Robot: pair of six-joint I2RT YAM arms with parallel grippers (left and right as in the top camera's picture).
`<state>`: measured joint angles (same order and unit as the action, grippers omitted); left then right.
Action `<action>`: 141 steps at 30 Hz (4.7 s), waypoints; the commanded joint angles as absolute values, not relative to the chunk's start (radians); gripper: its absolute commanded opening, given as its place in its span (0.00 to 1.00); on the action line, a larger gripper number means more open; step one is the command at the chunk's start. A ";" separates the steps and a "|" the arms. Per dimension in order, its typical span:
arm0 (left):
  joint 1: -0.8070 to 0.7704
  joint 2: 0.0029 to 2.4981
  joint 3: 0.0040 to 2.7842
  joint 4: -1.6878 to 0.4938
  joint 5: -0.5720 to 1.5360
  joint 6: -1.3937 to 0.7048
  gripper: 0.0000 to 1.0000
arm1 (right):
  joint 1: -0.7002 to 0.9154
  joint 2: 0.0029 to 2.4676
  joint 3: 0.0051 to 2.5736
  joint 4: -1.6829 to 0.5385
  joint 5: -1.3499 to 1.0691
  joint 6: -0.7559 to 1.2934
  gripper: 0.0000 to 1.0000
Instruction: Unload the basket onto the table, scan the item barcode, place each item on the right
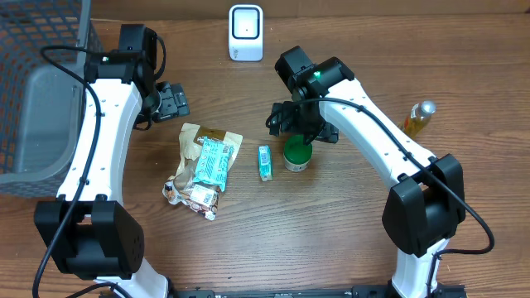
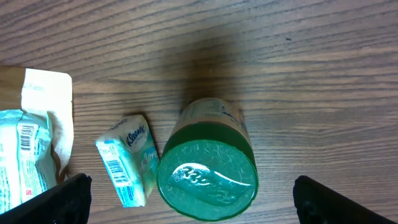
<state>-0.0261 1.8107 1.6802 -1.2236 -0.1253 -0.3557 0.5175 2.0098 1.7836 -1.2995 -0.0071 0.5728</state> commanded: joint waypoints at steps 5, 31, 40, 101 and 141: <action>-0.033 1.811 1.696 -1.222 -0.138 -0.344 1.00 | 0.515 2.017 1.779 -1.299 0.007 0.579 1.00; -0.033 1.812 1.696 -1.223 -0.138 -0.344 1.00 | 0.515 2.017 1.779 -1.257 0.007 0.576 1.00; -0.033 1.811 1.696 -1.223 -0.138 -0.344 1.00 | 0.515 2.017 1.779 -1.257 0.006 0.576 1.00; -0.033 1.811 1.696 -1.223 -0.138 -0.344 1.00 | 0.515 2.017 1.779 -1.254 -0.001 0.577 0.94; -0.033 1.811 1.696 -1.223 -0.138 -0.344 1.00 | 0.516 2.022 1.769 -1.303 0.007 0.576 1.00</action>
